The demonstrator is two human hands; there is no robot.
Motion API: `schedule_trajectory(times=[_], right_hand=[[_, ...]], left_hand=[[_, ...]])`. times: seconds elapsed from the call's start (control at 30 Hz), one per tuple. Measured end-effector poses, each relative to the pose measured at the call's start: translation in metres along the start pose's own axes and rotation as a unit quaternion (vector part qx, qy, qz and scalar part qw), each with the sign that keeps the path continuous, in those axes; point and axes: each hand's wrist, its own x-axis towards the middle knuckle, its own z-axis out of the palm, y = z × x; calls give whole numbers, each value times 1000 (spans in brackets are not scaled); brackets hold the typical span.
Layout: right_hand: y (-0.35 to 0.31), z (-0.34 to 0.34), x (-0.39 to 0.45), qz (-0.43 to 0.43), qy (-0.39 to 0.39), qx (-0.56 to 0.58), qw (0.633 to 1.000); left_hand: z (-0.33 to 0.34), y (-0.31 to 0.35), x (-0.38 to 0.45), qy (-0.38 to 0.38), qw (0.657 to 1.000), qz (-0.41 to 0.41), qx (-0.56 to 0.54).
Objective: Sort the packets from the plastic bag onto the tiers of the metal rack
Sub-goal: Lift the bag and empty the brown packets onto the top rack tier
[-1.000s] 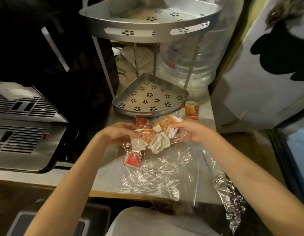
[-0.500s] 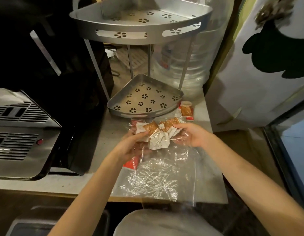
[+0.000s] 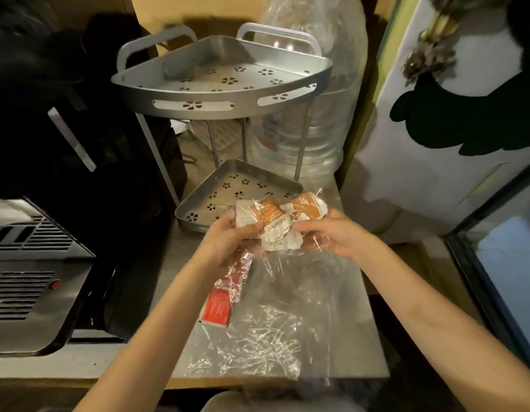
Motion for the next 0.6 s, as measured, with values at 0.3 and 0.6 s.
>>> schedule_trajectory(times=[0.3,0.6], right_hand=[[-97,-3,-37,-179,-60,14,982],[-224,38,-63,-275,-13,-32,961]], left_hand=[[37,93,-28,-21,982,182,44],[44,215,-29,-35,951,298,78]])
